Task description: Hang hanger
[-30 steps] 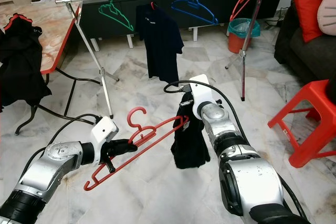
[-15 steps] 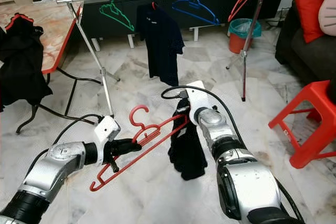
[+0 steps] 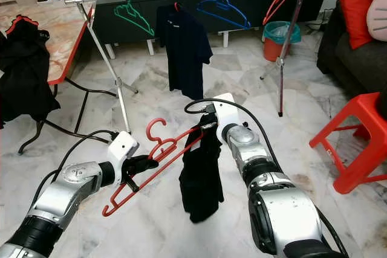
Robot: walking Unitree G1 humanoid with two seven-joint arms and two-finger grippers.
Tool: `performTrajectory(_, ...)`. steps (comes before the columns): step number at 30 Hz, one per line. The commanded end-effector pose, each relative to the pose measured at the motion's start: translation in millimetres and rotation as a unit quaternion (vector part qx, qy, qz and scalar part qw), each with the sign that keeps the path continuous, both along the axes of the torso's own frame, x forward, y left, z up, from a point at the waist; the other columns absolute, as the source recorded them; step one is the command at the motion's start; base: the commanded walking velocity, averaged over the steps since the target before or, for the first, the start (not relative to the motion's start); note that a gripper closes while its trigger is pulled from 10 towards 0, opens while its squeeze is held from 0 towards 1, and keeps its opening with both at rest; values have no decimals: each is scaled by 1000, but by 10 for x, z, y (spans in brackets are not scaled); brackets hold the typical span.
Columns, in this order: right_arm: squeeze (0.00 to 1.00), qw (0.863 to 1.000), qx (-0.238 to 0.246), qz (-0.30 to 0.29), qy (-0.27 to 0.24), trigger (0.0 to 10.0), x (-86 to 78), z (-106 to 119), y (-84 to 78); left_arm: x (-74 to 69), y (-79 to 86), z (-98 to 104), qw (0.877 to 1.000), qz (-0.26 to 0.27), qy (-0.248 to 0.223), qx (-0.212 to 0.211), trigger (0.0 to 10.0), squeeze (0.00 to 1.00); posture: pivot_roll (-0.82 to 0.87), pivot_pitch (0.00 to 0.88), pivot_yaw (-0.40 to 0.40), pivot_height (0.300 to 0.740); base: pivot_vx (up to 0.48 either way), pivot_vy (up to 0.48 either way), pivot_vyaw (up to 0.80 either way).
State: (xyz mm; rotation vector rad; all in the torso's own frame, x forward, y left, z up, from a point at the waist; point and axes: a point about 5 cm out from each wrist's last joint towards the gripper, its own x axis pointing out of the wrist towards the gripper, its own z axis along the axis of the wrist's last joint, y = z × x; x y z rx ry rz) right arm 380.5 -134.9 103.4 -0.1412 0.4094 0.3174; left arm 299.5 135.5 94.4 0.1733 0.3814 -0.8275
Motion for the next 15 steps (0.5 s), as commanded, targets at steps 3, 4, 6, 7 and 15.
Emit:
performTrajectory(3, 0, 999, 33, 25, -12, 10000, 22, 87, 110, -17, 2, 46, 1000, -14, -4, -15, 10000, 0, -44, 49, 63, 740, 0, 0, 0)
performTrajectory(4, 0, 999, 32, 37, -11, 10000, 19, 92, 128, -22, -3, 40, 1000, -17, -3, -13, 10000, 0, -44, 49, 63, 740, 0, 0, 0)
performTrajectory(6, 0, 998, 30, 52, -7, 10000, 11, 97, 148, -27, -2, 36, 1000, -19, -1, -13, 10000, 0, -44, 49, 63, 740, 0, 0, 0)
performTrajectory(7, 0, 998, 30, 52, -7, 10000, 11, 97, 148, -27, -2, 36, 1000, -19, -1, -13, 10000, 0, -44, 49, 63, 740, 0, 0, 0)
performTrajectory(15, 0, 997, 33, 70, -22, 10000, 6, 196, 172, -5, -18, 20, 1000, -15, -1, -2, 10000, 0, -52, 51, 66, 740, 0, 0, 0)
